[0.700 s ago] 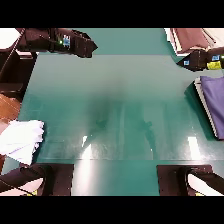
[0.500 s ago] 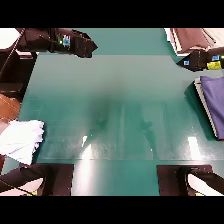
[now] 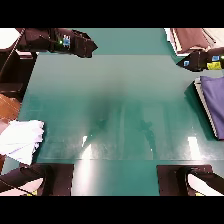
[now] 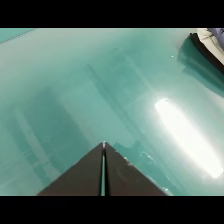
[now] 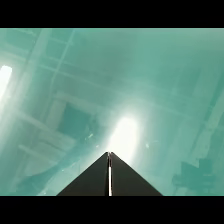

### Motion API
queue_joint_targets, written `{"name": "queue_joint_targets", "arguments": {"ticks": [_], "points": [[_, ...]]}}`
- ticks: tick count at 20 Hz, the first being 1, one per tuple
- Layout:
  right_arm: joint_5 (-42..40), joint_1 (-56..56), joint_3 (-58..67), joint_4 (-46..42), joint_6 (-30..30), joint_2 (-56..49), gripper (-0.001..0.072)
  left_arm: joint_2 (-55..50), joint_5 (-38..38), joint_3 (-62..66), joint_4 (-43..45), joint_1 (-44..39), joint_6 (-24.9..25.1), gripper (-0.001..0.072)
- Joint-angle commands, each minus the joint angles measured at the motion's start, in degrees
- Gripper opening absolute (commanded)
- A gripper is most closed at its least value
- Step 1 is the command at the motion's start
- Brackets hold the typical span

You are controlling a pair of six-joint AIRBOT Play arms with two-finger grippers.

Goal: Fold the shirts.

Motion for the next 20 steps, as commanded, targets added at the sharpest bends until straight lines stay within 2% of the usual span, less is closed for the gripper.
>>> {"name": "queue_joint_targets", "arguments": {"ticks": [1, 3, 8, 10, 12, 14, 15, 16, 17, 20], "points": [[1.05, 0.07, 0.07, 0.02, 0.02, -0.02, 0.0017, -0.02, 1.09, -0.02, -0.22, -0.04, 0.2, 0.0026], [1.86, 0.07, 0.07, 0.0, 0.02, -0.02, 0.0017, 0.46, 0.7, 0.07, 0.66, 0.98, -0.04, 0.0026], [3.74, 0.07, 0.07, 0.02, 0.02, -0.02, 0.0017, 6.29, -19.96, -0.09, 6.43, 13.38, -0.85, 0.0026], [3.82, 0.07, 0.07, 0.02, 0.0, -0.02, 0.0017, 9.84, -28.35, -2.58, 12.94, 19.06, -0.83, 0.0026], [3.85, 0.07, 0.07, 0.02, 0.02, -0.02, 0.0018, 13.18, -35.04, -8.24, 23.06, 23.69, -1.73, 0.0027], [3.85, 0.09, 0.07, 0.02, 0.02, -0.04, 0.0017, 16.31, -36.57, -16.76, 30.58, 27.91, -2.99, 0.0032], [3.85, 0.07, 0.04, 0.02, 0.02, -0.02, 0.0017, 17.7, -36.0, -21.86, 31.87, 30.12, -2.99, 0.0234], [3.85, 0.07, 0.04, 0.02, 0.0, -0.04, 0.0017, 18.47, -34.82, -26.69, 31.85, 32.04, -3.06, 0.0546], [3.85, 0.07, 0.04, 0.02, 0.02, -0.04, 0.0017, 18.75, -32.98, -31.8, 31.87, 33.55, -3.56, 0.062], [3.89, 0.07, 0.04, 0.02, 0.02, -0.04, 0.0017, 18.73, -25.4, -45.92, 31.87, 36.35, -3.58, 0.0606]]}}
